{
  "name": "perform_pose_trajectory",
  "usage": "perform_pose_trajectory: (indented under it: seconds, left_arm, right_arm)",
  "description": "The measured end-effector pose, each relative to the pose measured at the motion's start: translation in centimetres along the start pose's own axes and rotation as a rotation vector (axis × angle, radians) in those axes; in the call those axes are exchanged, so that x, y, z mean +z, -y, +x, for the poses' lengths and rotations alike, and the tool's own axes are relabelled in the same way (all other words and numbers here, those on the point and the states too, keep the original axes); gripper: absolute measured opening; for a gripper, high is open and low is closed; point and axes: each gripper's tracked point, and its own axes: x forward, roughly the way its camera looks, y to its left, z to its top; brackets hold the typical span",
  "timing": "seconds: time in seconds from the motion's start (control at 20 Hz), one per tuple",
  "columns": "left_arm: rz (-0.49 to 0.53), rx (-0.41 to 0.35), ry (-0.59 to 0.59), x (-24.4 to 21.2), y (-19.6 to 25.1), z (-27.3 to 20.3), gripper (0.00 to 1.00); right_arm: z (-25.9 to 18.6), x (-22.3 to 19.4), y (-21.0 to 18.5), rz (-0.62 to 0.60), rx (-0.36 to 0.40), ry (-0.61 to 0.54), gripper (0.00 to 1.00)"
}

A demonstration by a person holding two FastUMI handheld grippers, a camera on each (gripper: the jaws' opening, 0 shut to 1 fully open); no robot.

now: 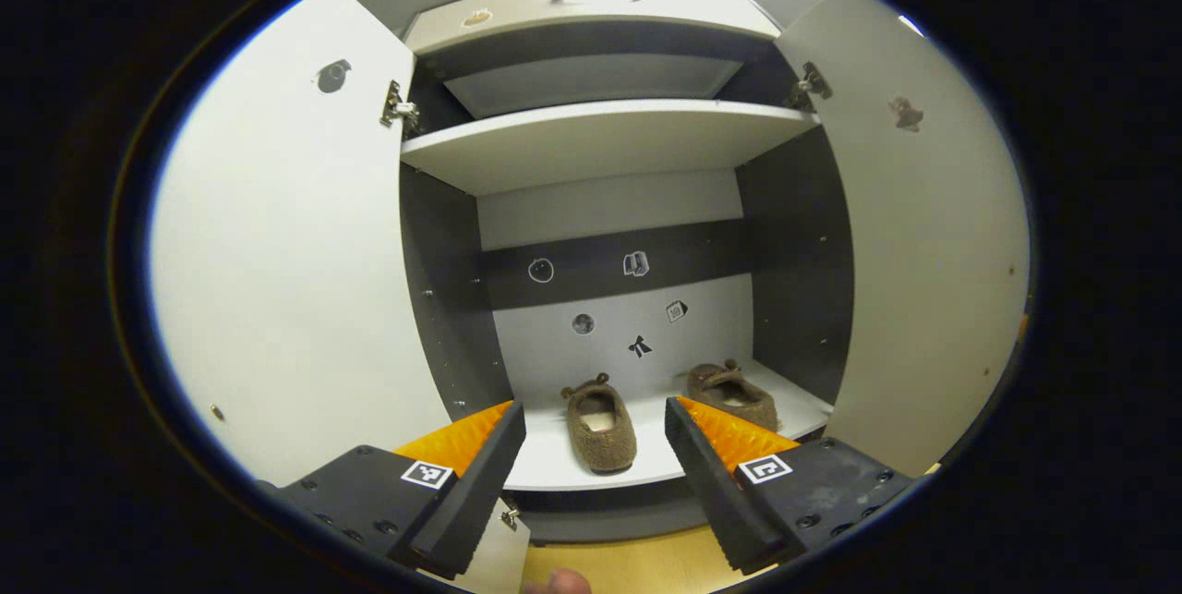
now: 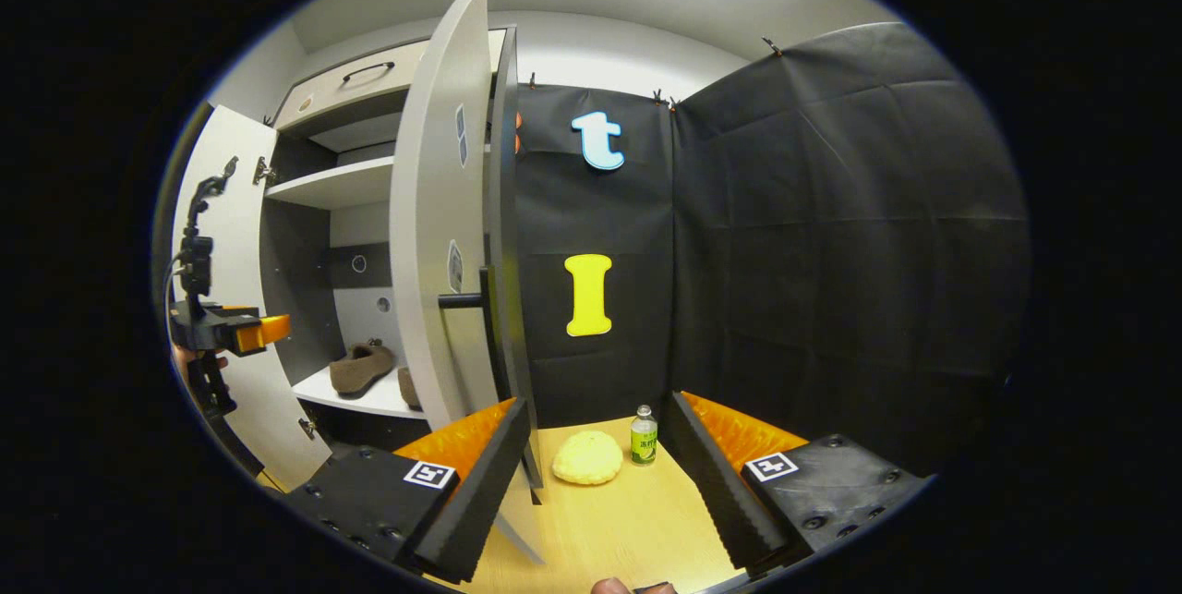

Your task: Grab one shoe with the right hand and put it into the shoe cabinet, grab the other shoe with the left hand and put it into the shoe cabinet; then close the right door with the right hand and the left door with the left hand.

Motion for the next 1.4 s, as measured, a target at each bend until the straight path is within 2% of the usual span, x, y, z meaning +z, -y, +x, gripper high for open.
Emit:
perform_pose_trajectory:
  seconds: [0.1, 0.35, 0.65, 0.7, 0.75, 1.1, 1.4]
  left_arm:
    - [-0.012, -0.003, 0.026, 0.5, 0.0, -2.6, 0.96]
    - [-0.009, -0.007, 0.032, -0.4, -0.5, -7.8, 0.97]
    - [0.005, -0.010, 0.015, -2.2, -2.2, -11.4, 0.96]
    - [0.011, -0.007, 0.013, -2.4, -2.6, -11.8, 0.96]
    - [0.014, -0.005, 0.010, -2.6, -2.9, -12.2, 0.96]
    - [-0.018, -0.021, -0.014, -3.9, -3.3, -13.7, 0.96]
    - [-0.020, -0.028, -0.046, -5.0, -3.3, -13.8, 0.97]
  right_arm:
    - [1.0, 0.4, -0.2, 0.011, 0.003, 0.004, 0.98]
    - [3.0, 1.4, -0.8, 0.028, 0.017, 0.010, 0.98]
    - [3.0, 1.4, -1.7, 0.046, 0.006, 0.017, 0.98]
    - [2.8, 1.2, -2.0, 0.038, 0.004, 0.022, 1.00]
    - [2.6, 1.3, -2.4, 0.036, 0.003, 0.024, 0.98]
    - [1.6, 1.0, -5.3, 0.039, 0.016, 0.021, 0.98]
    - [1.1, 0.6, -9.0, 0.039, 0.087, 0.016, 0.98]
